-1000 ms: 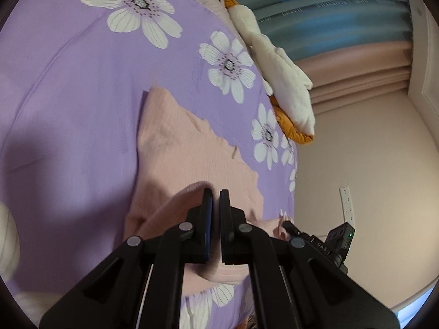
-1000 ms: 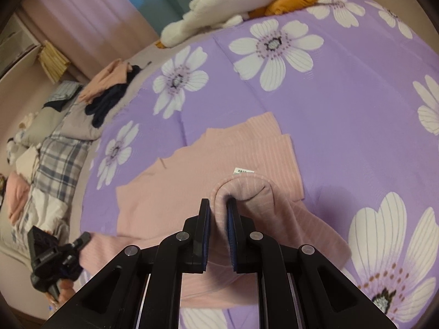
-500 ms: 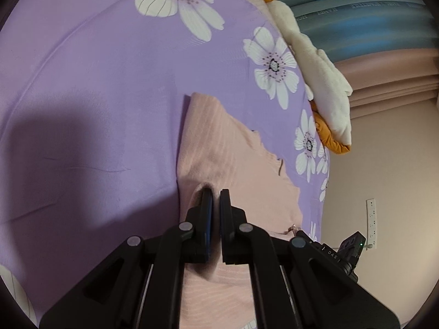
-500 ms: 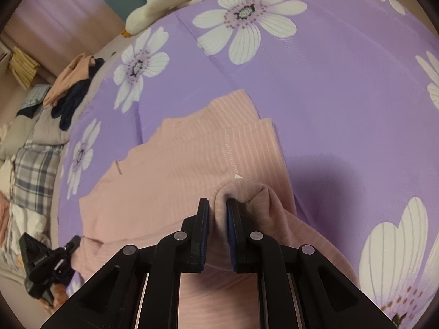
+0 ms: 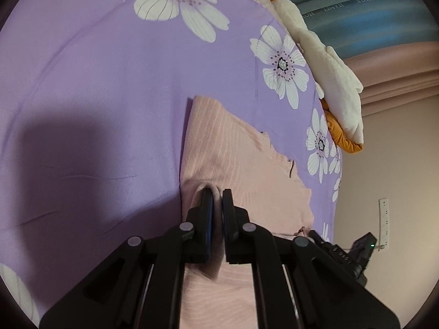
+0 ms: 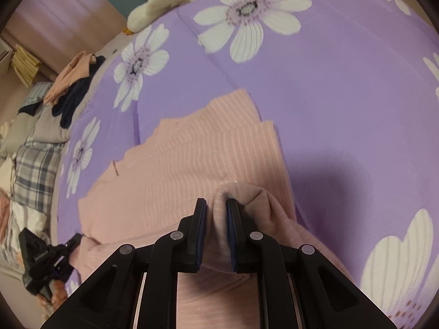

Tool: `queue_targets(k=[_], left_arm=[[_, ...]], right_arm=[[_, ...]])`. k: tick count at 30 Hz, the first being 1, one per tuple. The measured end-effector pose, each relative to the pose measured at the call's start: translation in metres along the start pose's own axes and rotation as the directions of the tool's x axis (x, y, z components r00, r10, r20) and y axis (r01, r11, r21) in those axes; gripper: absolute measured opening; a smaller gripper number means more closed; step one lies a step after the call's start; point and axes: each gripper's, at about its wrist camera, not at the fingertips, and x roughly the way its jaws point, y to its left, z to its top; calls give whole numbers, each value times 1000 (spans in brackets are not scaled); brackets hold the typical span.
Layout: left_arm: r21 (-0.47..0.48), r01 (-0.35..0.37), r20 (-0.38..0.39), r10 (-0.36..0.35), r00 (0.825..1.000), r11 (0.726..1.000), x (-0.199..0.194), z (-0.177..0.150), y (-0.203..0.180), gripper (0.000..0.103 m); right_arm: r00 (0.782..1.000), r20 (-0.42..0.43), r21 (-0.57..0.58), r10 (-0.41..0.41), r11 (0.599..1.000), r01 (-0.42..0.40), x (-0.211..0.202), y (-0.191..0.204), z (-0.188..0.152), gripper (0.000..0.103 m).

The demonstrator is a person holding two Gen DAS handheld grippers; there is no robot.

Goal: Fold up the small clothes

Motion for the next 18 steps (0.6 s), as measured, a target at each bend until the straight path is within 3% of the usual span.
queue_targets(k=[2, 4, 9, 12, 16, 18], left_arm=[[17, -20, 31, 19, 999, 1000, -9, -1, -6, 16], [39, -61, 88, 57, 994, 997, -21, -1, -12, 18], [82, -83, 114, 74, 991, 993, -40, -1, -14, 19], [139, -165, 132, 147, 980, 976, -47, -7, -13, 19], [227, -240, 78, 228, 971, 944, -43, -27, -8, 16], [266, -247, 53, 242, 969, 932, -40, -40, -7, 16]], right_arm=[[999, 46, -12, -13, 1000, 13, -15, 0, 3, 20], [994, 100, -23, -34, 999, 36, -34, -1, 5, 34], [988, 154, -83, -31, 996, 44, -65, -8, 5, 38], [986, 151, -123, -68, 989, 87, -69, -10, 1, 43], [981, 131, -207, -145, 963, 170, -68, -10, -12, 43], [984, 104, -245, -143, 955, 164, -67, -9, -22, 43]])
